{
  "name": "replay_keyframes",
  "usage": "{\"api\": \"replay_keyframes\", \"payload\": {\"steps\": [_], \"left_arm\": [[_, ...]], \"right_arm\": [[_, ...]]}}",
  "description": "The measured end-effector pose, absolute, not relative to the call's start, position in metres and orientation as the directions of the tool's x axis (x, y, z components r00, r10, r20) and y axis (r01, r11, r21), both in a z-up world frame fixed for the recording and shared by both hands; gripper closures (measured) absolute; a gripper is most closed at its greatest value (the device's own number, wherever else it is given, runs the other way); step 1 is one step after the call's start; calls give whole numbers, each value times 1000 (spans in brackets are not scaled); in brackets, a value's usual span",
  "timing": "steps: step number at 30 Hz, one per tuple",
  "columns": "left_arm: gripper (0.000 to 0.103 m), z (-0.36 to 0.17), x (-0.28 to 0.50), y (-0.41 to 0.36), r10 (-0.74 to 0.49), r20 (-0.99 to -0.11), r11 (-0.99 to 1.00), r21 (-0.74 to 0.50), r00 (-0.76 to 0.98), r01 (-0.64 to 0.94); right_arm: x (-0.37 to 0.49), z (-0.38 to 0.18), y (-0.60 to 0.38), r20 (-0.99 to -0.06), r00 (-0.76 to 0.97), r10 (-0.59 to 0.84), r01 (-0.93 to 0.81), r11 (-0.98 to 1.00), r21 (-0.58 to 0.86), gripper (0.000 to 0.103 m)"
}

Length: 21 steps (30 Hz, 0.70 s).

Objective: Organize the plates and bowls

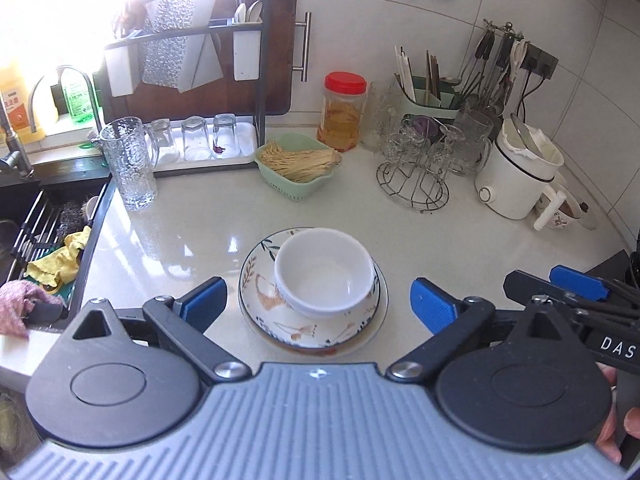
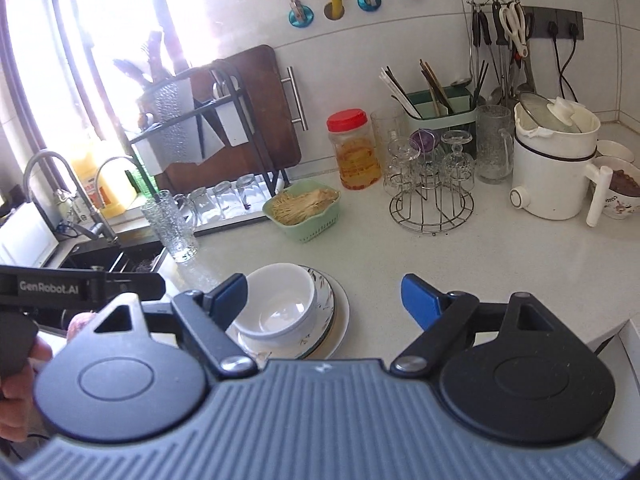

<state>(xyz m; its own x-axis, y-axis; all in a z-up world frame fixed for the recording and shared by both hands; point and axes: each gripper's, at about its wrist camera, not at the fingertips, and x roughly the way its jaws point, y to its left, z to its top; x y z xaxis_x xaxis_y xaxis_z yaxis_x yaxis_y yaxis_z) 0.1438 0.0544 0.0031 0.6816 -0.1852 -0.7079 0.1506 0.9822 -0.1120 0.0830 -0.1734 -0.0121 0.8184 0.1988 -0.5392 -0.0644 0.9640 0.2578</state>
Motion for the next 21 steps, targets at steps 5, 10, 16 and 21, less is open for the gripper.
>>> {"api": "replay_keyframes", "payload": {"steps": [5, 10, 16, 21], "left_arm": [[3, 7, 103, 46, -157, -694, 987, -91, 702, 131], [3, 5, 71, 40, -137, -698, 990, -80, 703, 114], [3, 2, 46, 34, -119, -696, 992, -61, 708, 107], [3, 2, 32, 32, -116, -692, 993, -63, 712, 101]], "right_arm": [[52, -11, -179, -526, 823, 215, -86, 962, 259, 18], [28, -11, -182, -514, 829, 220, -99, 963, 252, 18], [6, -13, -186, -506, 835, 214, -97, 964, 247, 18], [-6, -14, -186, -506, 836, 213, -103, 966, 237, 18]]}}
